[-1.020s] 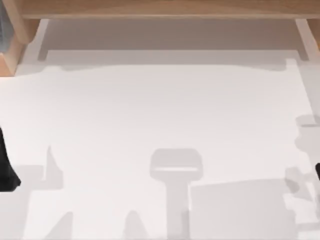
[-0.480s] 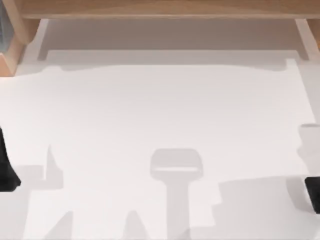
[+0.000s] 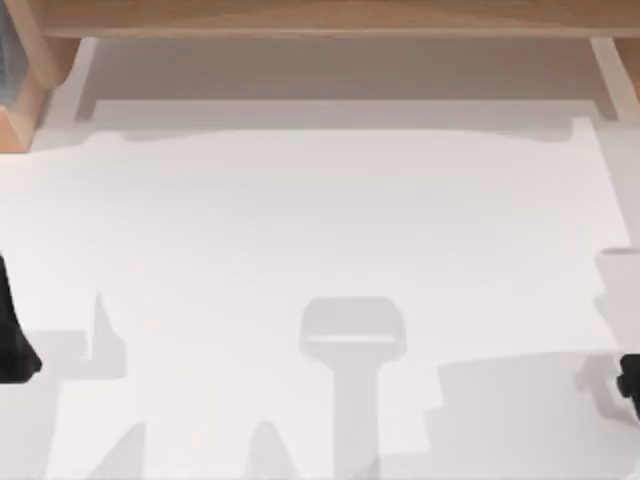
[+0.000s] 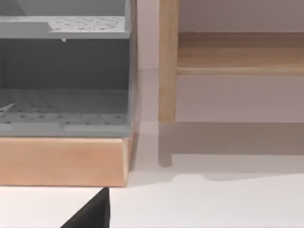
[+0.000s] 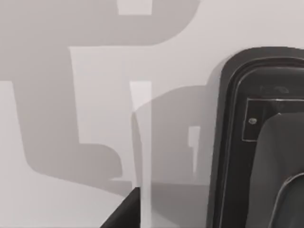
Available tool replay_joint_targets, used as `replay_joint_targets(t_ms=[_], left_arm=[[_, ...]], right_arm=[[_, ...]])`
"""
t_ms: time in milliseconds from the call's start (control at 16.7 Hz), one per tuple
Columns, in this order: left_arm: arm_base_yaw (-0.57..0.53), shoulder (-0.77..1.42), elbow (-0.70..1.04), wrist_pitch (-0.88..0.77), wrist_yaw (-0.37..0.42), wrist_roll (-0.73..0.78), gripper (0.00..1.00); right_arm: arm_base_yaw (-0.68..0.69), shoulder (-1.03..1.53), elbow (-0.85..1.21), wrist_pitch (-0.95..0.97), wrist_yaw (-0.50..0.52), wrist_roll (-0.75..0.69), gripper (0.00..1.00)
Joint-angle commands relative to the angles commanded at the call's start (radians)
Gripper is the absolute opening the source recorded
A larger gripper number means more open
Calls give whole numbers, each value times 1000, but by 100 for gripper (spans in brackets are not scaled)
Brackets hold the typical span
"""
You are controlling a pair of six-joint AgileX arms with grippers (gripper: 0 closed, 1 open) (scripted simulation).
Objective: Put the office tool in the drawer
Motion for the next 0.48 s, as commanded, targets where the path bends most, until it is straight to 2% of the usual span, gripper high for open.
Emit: replay_joint_targets(t_ms=[480], left_arm=[[0, 0, 0, 0, 0, 0, 100]], right_arm=[[0, 0, 0, 0, 0, 0, 2]])
